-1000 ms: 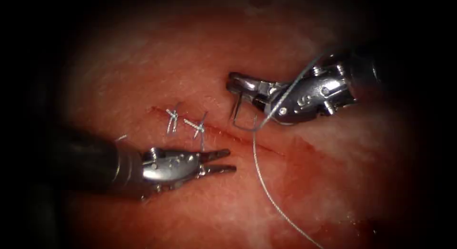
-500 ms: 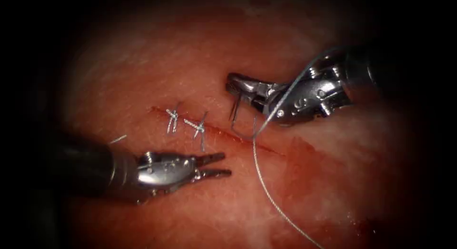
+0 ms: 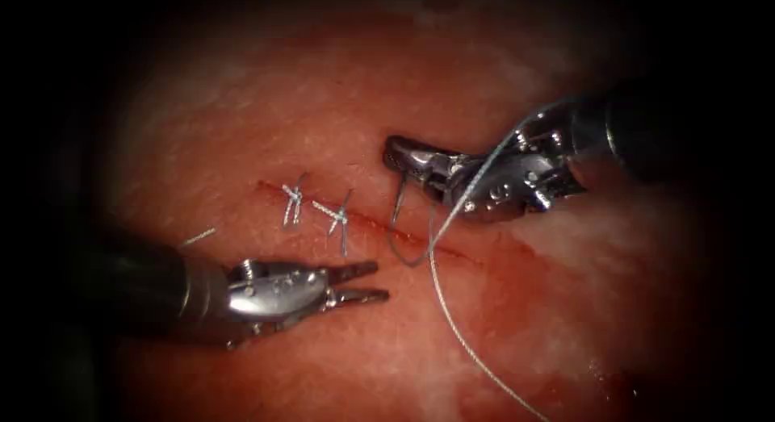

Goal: Wound Closure

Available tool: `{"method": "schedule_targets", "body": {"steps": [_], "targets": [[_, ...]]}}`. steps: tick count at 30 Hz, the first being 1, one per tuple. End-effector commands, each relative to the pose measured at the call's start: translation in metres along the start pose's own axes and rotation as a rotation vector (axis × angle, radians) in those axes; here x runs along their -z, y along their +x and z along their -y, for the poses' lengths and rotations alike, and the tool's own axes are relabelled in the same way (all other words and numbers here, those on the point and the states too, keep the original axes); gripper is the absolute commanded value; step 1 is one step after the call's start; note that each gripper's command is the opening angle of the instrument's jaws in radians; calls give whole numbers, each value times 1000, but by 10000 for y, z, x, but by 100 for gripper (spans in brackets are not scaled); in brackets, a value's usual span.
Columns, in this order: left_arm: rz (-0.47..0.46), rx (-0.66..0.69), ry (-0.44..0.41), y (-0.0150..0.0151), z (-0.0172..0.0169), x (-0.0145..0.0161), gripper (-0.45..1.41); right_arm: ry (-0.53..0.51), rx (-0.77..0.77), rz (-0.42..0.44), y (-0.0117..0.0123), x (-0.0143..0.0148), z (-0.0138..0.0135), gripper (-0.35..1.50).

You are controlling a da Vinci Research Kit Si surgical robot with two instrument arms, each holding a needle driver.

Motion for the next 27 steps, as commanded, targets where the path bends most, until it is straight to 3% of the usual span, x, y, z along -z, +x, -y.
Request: {"method": "schedule_targets", "body": {"steps": [1,13,21,27], "targets": [[3,7,-3,-10,-10,-4,4,-4,-5,-14,7,-4,13,-35],[3,6,-5,-12,-9,-1,4,-77,117,-80,36,-18,42,-35],[4,12,-5,-13,-8,2,4,-72,287,-6,47,-1,74,-35],[4,12,-2,-13,-6,1,2,-65,317,11,50,7,82,-35]]}}
